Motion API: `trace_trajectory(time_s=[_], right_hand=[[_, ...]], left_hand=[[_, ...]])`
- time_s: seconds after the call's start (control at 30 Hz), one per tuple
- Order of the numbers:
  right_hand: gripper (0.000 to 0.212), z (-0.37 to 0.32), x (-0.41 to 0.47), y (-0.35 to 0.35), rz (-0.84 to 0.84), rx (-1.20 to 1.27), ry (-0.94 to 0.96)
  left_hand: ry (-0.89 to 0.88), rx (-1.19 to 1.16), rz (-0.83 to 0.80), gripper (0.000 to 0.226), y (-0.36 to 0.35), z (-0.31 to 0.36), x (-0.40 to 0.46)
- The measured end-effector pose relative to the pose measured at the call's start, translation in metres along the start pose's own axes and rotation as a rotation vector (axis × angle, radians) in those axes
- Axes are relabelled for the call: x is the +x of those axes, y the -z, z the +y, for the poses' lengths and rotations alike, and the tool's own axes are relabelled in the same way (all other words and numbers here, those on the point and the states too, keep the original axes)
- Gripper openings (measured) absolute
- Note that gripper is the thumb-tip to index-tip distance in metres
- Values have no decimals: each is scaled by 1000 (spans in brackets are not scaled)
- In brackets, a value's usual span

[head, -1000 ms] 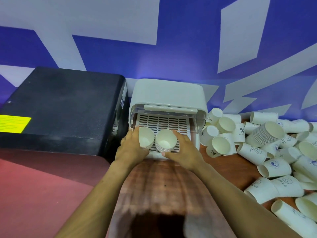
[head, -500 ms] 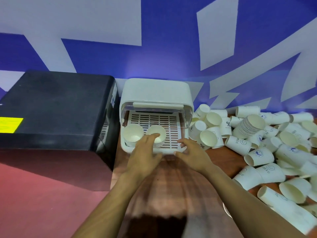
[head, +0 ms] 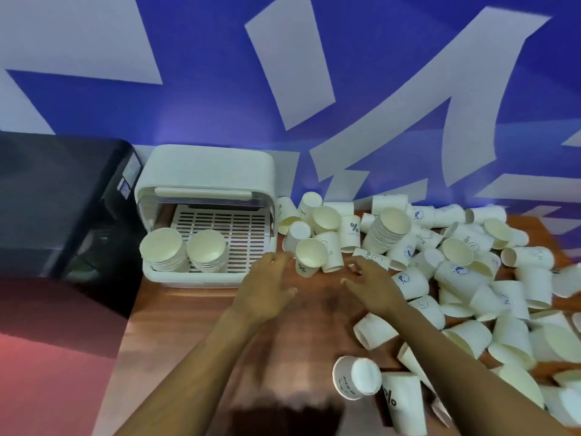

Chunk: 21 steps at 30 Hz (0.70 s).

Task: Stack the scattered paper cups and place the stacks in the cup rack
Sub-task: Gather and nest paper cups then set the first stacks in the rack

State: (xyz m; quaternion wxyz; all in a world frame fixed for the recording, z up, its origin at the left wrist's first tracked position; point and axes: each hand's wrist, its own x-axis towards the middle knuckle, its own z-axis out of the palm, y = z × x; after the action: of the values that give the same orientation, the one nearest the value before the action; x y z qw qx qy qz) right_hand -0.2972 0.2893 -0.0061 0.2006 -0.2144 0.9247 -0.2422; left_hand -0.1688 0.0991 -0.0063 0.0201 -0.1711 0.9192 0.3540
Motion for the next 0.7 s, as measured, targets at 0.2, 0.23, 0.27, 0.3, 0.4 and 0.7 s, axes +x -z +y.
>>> trace_trajectory(time_s=[0.2,0.23,0.27,0.3,0.4,0.7], right_hand=[[54,53,19,28,38,-66,-46],[55,58,24,31,40,-79,-45],[55,61,29,34,36,-95,-43],[56,65,34,35,30,-114,-41],[61,75,47,38,-8,-172,-47],[76,100,67,31,-128,-236,-50]], left_hand=[[44,53,-36,73,-30,23,23],[51,62,-35,73,-31,25,29],[58,74,-31,73,-32,27,35],[63,88,-22,72,-33,29,42],[80,117,6,66,-39,35,62],[192,171,-16,72,-64,30,96]])
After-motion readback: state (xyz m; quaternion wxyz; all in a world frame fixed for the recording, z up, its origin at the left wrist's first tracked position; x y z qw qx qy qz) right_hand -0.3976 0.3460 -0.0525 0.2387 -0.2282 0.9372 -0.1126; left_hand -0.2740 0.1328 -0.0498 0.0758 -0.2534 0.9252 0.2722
